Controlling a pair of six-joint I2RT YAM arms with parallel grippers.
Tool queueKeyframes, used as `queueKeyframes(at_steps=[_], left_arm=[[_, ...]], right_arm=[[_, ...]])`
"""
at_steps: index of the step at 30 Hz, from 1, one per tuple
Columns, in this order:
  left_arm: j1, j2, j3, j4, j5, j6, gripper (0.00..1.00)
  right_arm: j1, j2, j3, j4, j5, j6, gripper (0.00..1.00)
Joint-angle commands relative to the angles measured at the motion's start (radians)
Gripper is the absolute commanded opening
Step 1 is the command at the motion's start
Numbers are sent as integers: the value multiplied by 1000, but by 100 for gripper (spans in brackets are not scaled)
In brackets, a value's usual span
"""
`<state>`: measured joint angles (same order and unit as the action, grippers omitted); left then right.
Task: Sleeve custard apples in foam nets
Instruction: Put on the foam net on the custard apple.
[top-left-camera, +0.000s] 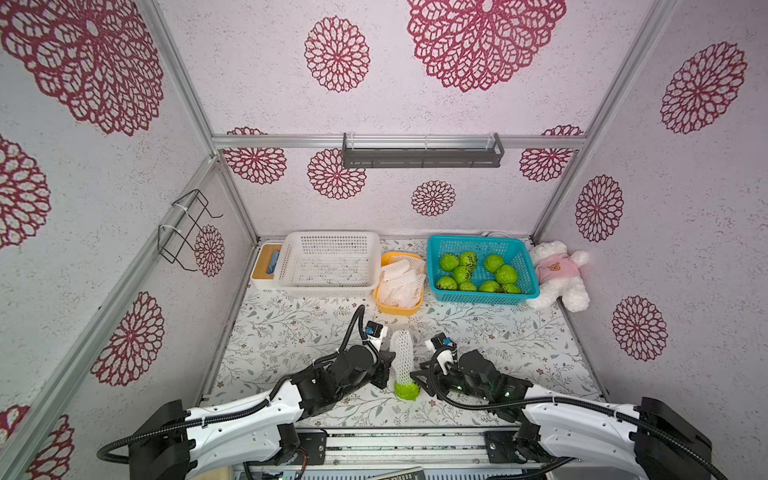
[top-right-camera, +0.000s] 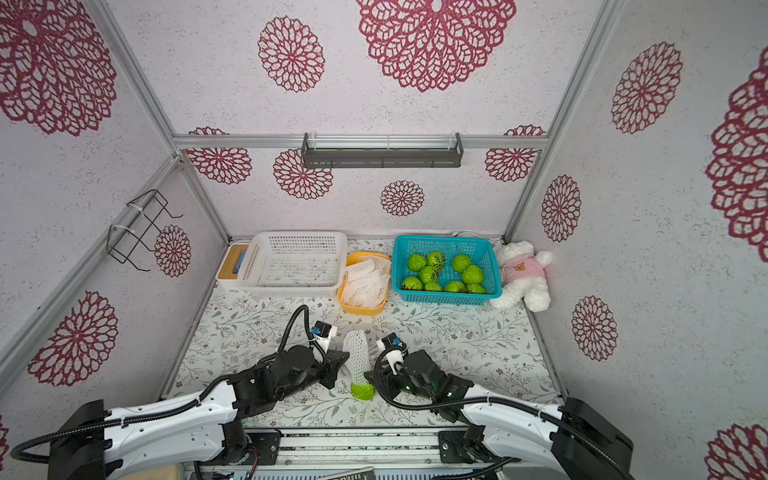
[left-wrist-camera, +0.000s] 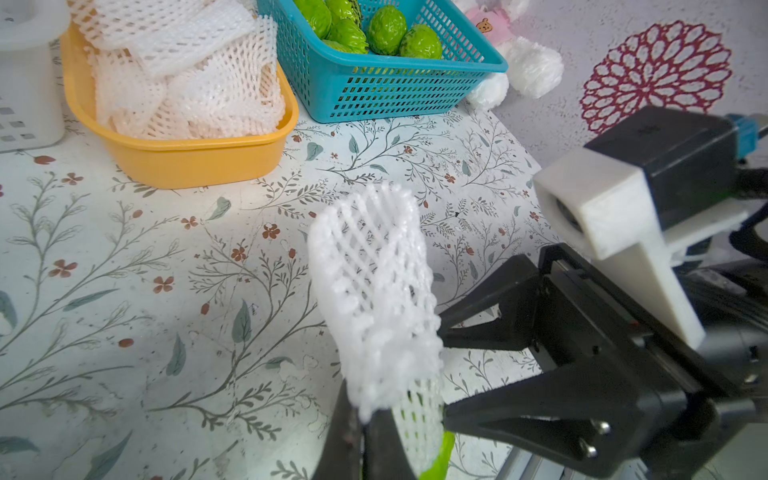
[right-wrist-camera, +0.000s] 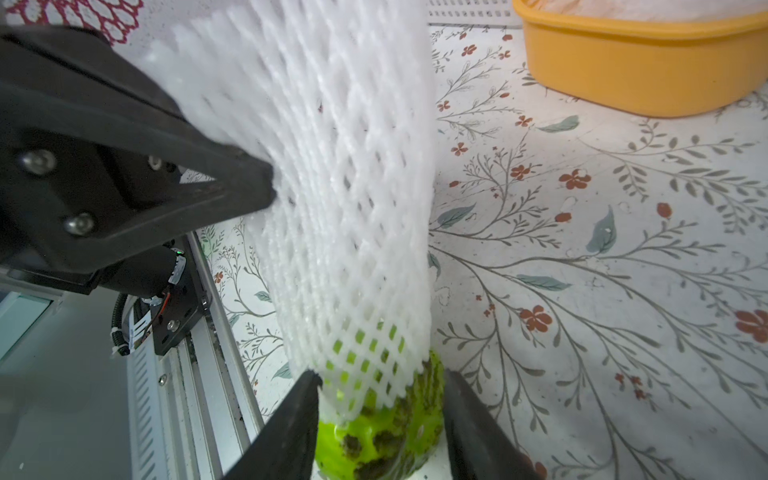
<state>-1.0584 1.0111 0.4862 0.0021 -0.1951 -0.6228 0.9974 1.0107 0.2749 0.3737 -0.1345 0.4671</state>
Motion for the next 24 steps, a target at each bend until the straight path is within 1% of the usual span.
queueKeyframes(at_steps=[1, 3, 4, 9, 14, 16, 17, 23, 24], left_arm=[[-13, 0, 30, -10, 2, -12, 0], [-14, -2, 30, -13, -1, -12, 0], [-15, -2, 30, -14, -1, -14, 0], [-15, -3, 30, -20, -2, -15, 0], [-15, -9, 29, -22, -6, -16, 0], [-16, -10, 31, -24, -5, -17, 0], [-15, -9, 32, -24, -4, -17, 0], [-22, -8, 40, -33, 7, -20, 0], [-23, -9, 39, -34, 7, -20, 0]], right_arm=[[-5, 22, 38, 68, -36, -43, 50], [-4, 37, 46, 77, -45, -49, 49], [-3, 41, 49, 80, -50, -52, 46], [-2, 39, 56, 61, -54, -60, 25], [4, 1, 52, 12, -46, -63, 4], [5, -16, 47, -2, -41, -63, 0], [6, -23, 44, -7, -39, -65, 0], [10, -46, 39, -32, -34, -69, 0], [9, -45, 40, -35, -36, -71, 1]])
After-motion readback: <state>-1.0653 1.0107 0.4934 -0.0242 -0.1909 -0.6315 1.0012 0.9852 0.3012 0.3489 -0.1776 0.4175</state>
